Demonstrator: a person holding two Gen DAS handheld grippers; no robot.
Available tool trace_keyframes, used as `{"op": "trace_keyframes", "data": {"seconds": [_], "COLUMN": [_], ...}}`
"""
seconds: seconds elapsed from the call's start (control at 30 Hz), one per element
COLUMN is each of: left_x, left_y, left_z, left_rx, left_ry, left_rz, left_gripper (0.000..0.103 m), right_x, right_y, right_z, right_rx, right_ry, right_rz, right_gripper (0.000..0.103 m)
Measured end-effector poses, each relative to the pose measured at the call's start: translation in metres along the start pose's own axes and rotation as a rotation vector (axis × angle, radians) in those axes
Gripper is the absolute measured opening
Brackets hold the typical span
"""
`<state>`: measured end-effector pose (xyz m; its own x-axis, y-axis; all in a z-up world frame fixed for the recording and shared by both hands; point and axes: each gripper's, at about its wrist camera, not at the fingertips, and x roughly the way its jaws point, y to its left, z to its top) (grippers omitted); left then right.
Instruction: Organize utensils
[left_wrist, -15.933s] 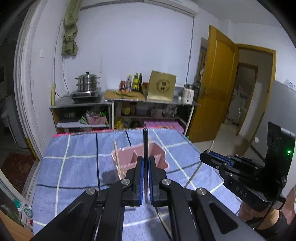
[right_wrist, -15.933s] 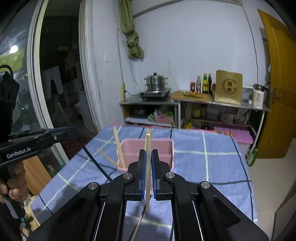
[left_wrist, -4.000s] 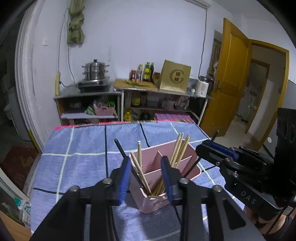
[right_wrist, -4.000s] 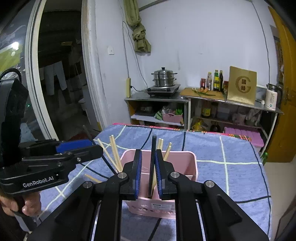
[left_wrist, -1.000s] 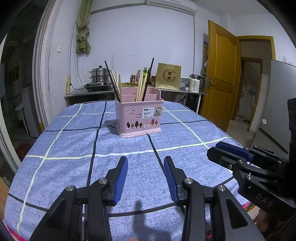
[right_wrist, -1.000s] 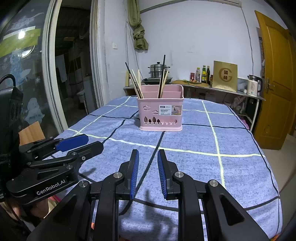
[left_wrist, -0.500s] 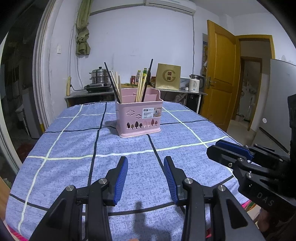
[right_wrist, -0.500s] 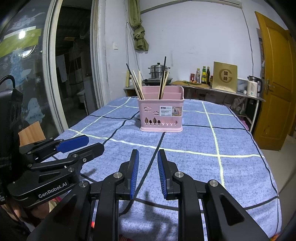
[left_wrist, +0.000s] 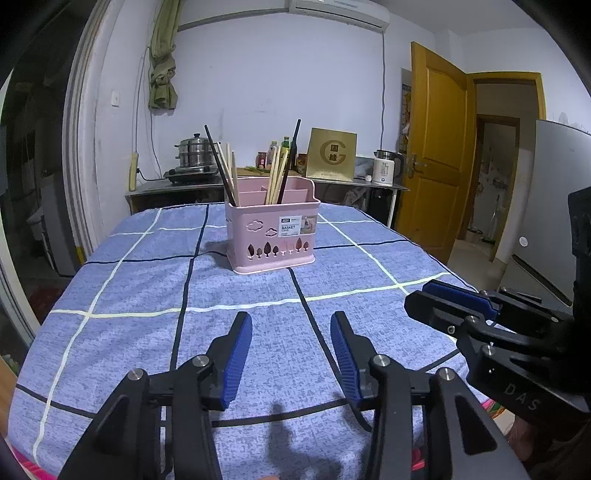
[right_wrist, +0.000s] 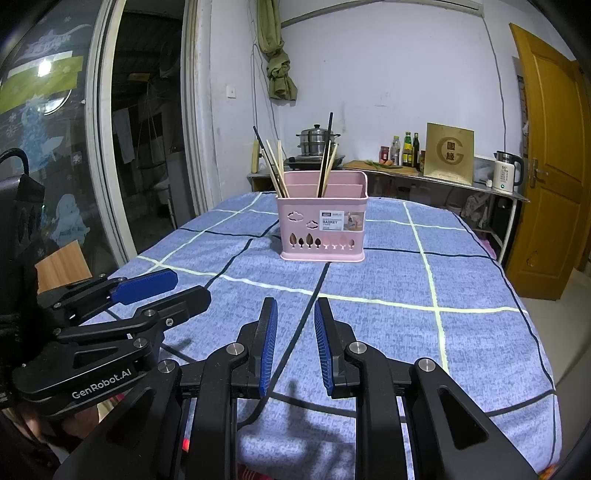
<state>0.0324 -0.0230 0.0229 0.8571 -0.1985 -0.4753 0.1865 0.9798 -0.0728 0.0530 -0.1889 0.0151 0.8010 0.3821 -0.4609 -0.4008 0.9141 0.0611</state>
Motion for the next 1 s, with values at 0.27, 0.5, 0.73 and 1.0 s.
{"op": "trace_keyframes", "data": {"seconds": [0.27, 0.5, 0.73, 1.0], "left_x": [0.0012, 0.0039, 0.0045, 0.0042], "left_y": [0.0018, 0.0007, 0.0017, 0.0017], "left_z": [-0.0011, -0.0031, -0.0048, -0.0054], "left_rx": [-0.011, -0.001, -0.007, -0.009], "left_ry": [0.005, 0.012, 0.015, 0.009], "left_rz": [0.003, 0.013, 0.011, 0.024], "left_gripper": [0.045, 0.045, 0.045, 0.045], "right_x": [-0.0003, -0.0003, -0.0002, -0.0006], "right_y": [0.0004, 0.0005, 0.0005, 0.0003], "right_z": [-0.0001, -0.0001, 0.0002, 0.0002], "right_rx": [-0.002, -0.003, -0.002, -0.003], "right_ry": [0.000, 0.001, 0.001, 0.003], "right_rz": [-0.001, -0.001, -0.001, -0.001], "right_gripper": [0.021, 0.021, 0.021, 0.021]}}
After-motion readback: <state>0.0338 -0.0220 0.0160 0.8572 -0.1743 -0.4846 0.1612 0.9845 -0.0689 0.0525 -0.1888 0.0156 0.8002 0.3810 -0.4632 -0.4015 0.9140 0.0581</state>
